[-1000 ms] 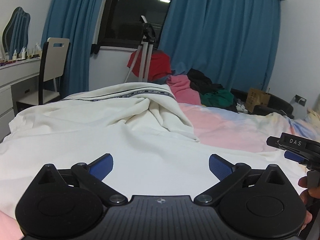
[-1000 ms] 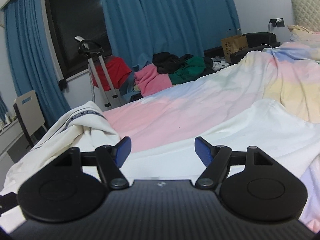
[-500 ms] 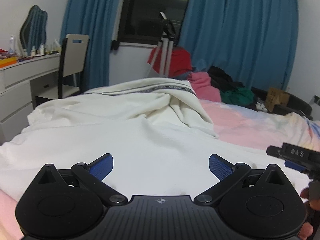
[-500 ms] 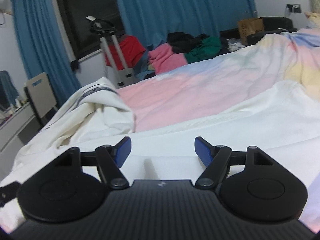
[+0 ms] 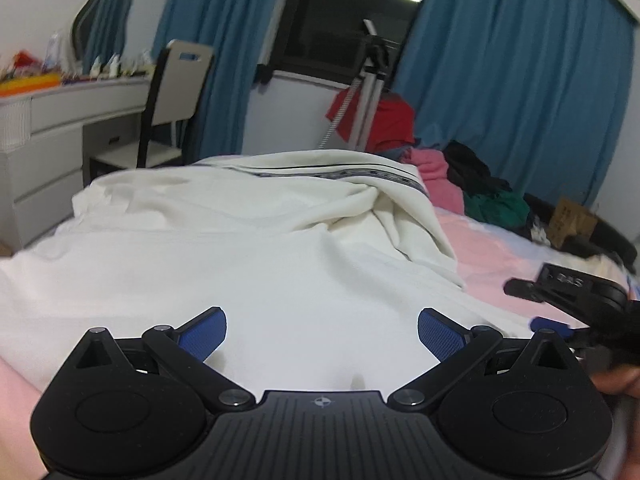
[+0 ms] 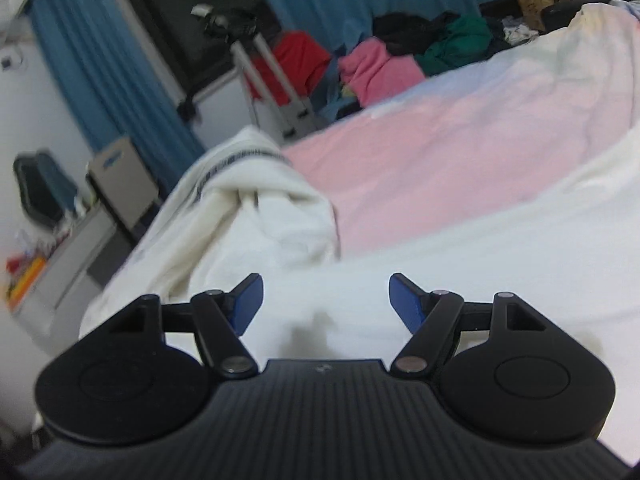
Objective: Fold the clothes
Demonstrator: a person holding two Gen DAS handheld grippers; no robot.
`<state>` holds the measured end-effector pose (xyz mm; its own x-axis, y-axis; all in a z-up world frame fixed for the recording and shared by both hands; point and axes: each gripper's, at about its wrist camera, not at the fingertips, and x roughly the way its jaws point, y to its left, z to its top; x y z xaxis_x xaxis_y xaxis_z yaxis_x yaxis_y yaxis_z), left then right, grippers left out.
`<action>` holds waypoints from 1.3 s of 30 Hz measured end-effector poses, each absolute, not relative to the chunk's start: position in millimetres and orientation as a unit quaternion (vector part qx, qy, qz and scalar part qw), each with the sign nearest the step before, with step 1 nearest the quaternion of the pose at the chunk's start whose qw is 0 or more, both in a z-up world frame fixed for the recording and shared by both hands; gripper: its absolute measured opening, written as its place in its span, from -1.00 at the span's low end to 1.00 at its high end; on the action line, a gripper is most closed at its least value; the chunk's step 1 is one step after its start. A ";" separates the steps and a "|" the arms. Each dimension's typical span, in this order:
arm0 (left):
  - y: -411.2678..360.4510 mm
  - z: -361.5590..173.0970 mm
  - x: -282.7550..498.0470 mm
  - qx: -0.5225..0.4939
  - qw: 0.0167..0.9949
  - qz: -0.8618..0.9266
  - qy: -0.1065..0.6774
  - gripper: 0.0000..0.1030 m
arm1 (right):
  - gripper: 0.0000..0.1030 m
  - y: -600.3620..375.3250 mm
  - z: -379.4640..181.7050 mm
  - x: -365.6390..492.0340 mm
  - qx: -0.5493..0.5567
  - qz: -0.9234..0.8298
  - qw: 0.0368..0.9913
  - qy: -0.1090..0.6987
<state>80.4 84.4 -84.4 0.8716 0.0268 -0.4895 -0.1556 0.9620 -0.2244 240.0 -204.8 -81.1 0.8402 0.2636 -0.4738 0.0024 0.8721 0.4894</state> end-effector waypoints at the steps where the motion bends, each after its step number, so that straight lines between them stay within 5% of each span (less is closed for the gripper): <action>1: 88.2 -87.2 82.9 -0.136 0.958 0.049 0.248 1.00 | 0.41 -198.3 -84.9 252.6 0.240 0.073 0.927 0.278; 11: 116.2 -121.3 110.6 -0.186 0.940 0.072 0.276 1.00 | 0.35 -137.8 -119.3 374.3 0.194 0.045 0.921 0.336; 13: 118.9 -124.8 115.2 -0.191 0.938 0.077 0.277 1.00 | -0.01 -123.8 -117.2 383.7 0.158 0.030 0.925 0.345; 15: 119.8 -128.3 118.4 -0.193 0.937 0.079 0.281 1.00 | -0.62 -118.3 -113.8 386.3 0.123 0.007 0.929 0.350; 17: 119.4 -130.0 118.6 -0.190 0.937 0.080 0.282 1.00 | -0.71 -125.7 -105.4 381.9 0.126 -0.006 0.932 0.340; 29: 118.1 -121.3 111.6 -0.184 0.941 0.086 0.272 1.00 | -0.73 -172.9 33.8 315.6 0.007 -0.039 0.985 0.168; 36: 113.0 -124.0 114.8 -0.165 0.944 0.086 0.273 1.00 | -0.71 -206.9 63.7 360.4 -0.096 -0.093 0.975 0.176; 39: 109.3 -126.8 119.4 -0.151 0.946 0.083 0.276 1.00 | -0.57 -223.8 49.9 379.8 -0.060 -0.090 0.969 0.221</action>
<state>119.4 109.3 -126.8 0.8338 0.0734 -0.5472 -0.2398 0.9409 -0.2392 379.8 -223.8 49.9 0.8859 -0.2010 -0.4180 0.1479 0.9766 -0.1561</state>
